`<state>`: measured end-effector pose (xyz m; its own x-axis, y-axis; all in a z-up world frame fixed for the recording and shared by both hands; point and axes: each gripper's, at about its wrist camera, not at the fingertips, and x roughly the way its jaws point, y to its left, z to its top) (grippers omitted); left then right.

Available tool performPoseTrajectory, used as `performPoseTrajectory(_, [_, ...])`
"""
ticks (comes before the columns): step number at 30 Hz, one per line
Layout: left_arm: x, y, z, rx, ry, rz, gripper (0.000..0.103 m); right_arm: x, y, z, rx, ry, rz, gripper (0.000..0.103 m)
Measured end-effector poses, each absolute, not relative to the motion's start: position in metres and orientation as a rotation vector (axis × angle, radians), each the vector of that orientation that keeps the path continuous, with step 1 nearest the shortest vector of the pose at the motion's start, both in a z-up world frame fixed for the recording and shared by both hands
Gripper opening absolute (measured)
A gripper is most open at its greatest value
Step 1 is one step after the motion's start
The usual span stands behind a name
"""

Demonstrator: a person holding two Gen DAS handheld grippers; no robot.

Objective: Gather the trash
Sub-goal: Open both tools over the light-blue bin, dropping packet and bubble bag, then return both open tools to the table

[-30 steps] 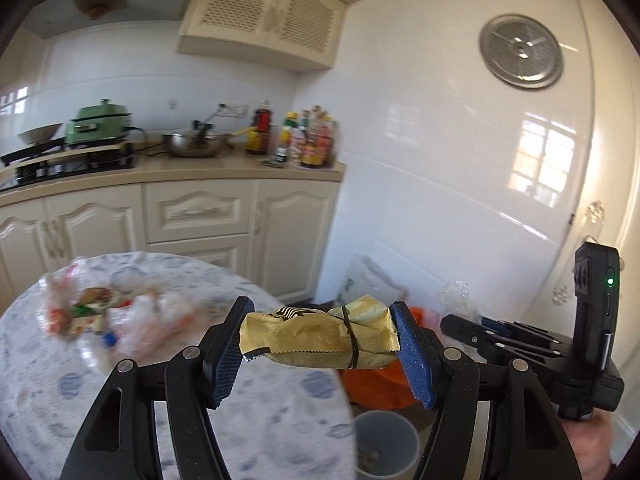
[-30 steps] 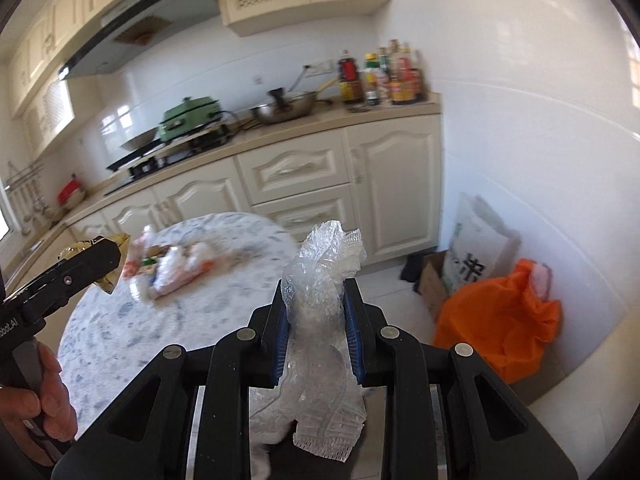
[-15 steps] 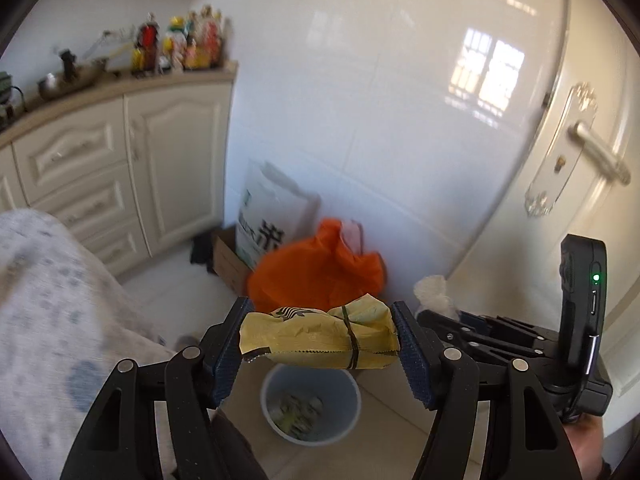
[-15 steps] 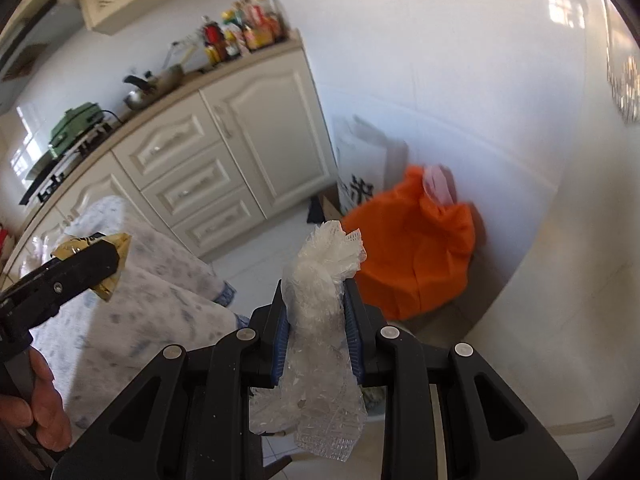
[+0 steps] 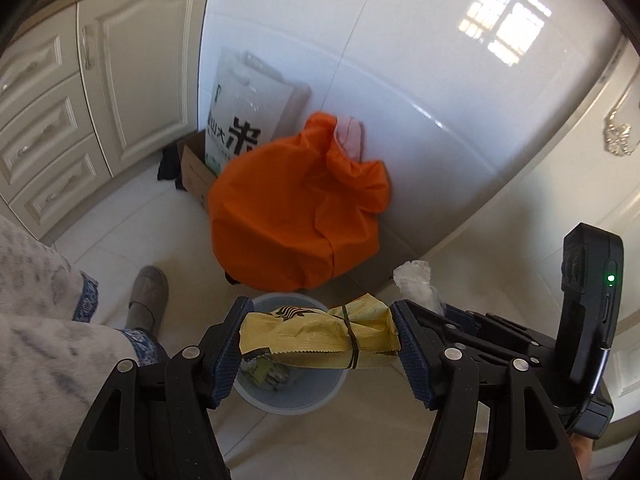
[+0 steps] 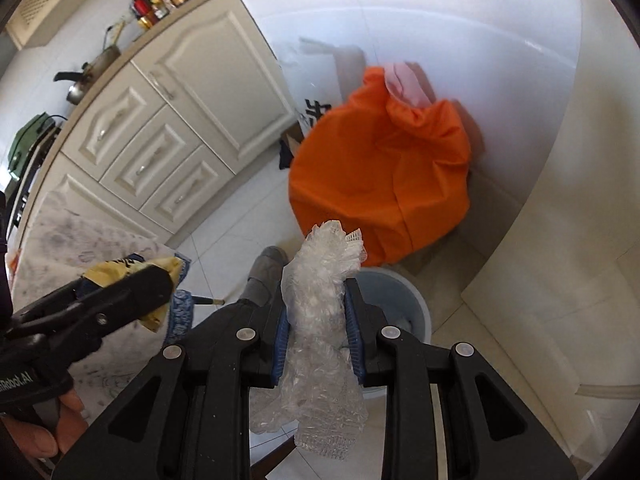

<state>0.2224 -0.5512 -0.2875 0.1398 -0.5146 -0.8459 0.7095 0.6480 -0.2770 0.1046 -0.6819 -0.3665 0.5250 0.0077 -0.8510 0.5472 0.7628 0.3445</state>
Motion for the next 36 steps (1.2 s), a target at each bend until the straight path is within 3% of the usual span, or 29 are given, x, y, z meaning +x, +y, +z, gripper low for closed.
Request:
performPoseTrajectory(4, [0.245, -0.572, -0.313, 0.230, 1.174, -0.884, 0.068, 0.107, -0.689, -0.379, 0.665, 0.989, -0.346, 0.031])
performPoseTrajectory(6, [0.256, -0.579, -0.328, 0.241, 1.209, -0.876, 0.072, 0.108, -0.693, -0.386, 0.680, 0.994, -0.354, 0.052])
performPoseTrajectory(8, [0.262, -0.583, -0.336, 0.258, 1.218, -0.850, 0.090, 0.104, -0.696, -0.389, 0.699, 0.989, -0.372, 0.069])
performPoseTrajectory(14, [0.261, -0.578, -0.339, 0.278, 1.173, -0.807, 0.099, 0.095, -0.699, -0.388, 0.706, 0.979, -0.432, 0.103])
performPoseTrajectory(25, [0.217, -0.530, -0.276, 0.281, 1.023, -0.768, 0.102, 0.078, -0.690, -0.349, 0.718, 0.925, -0.518, 0.103])
performPoseTrajectory(36, [0.172, -0.409, -0.171, 0.151, 0.804, -0.745, 0.102, 0.098, -0.637, -0.255, 0.594, 0.803, -0.425, 0.103])
